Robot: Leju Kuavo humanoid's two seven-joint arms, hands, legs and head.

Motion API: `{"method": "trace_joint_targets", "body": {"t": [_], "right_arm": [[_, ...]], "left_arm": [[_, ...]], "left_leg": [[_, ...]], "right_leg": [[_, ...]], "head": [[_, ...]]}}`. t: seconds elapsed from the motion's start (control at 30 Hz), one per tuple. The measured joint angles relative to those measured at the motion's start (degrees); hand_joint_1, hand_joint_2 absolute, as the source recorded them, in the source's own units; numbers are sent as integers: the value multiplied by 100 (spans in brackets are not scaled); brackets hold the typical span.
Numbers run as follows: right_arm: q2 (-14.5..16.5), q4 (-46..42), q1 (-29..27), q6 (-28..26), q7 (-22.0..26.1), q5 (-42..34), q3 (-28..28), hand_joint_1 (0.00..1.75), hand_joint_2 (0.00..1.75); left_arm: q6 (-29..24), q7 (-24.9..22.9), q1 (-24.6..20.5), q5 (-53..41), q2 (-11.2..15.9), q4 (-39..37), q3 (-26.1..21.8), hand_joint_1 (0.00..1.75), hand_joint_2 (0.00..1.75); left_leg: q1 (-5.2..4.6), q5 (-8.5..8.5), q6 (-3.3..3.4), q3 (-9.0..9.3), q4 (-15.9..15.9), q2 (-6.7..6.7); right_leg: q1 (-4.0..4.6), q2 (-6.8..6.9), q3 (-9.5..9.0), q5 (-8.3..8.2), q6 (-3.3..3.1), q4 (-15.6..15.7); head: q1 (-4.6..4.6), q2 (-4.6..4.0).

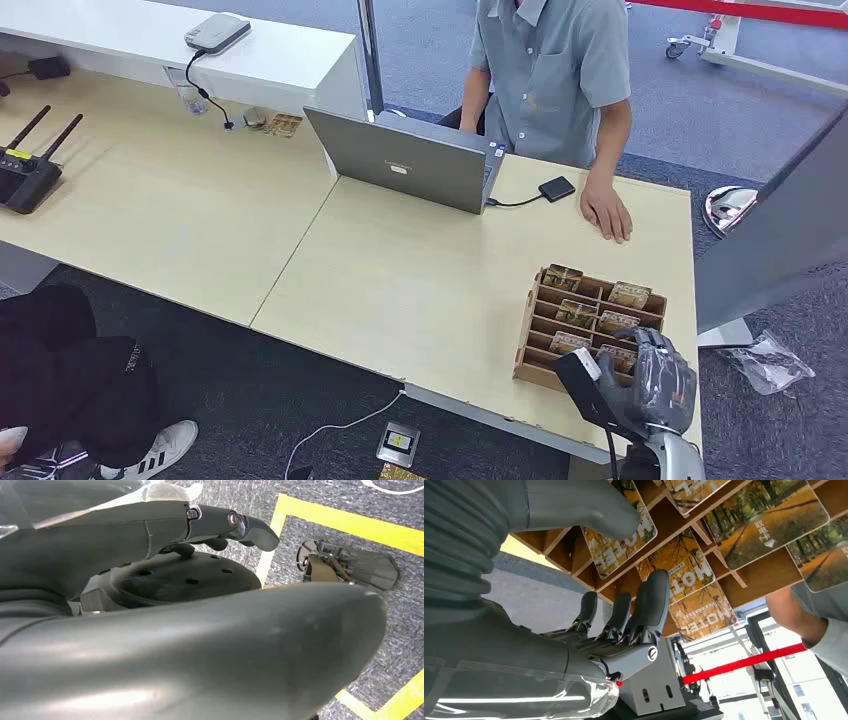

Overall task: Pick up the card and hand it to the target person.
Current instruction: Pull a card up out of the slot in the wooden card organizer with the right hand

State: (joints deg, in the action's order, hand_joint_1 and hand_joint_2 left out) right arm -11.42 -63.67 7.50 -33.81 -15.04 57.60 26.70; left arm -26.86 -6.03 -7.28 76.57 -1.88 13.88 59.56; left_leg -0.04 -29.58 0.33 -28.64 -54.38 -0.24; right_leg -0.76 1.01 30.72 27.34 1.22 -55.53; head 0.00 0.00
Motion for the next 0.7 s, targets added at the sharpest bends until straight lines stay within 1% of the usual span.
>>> {"method": "trace_joint_targets", "body": {"t": [0.7], "right_arm": [[-11, 85, 47, 75, -49, 48, -52, 92, 175]], "left_arm": [[-25, -4, -4, 7, -22, -21, -20, 0, 0]], "left_leg": [[1, 1, 0, -1, -1, 1]], "right_leg": [[1, -2, 1, -2, -1, 0]], "head": [[0, 0]]}}
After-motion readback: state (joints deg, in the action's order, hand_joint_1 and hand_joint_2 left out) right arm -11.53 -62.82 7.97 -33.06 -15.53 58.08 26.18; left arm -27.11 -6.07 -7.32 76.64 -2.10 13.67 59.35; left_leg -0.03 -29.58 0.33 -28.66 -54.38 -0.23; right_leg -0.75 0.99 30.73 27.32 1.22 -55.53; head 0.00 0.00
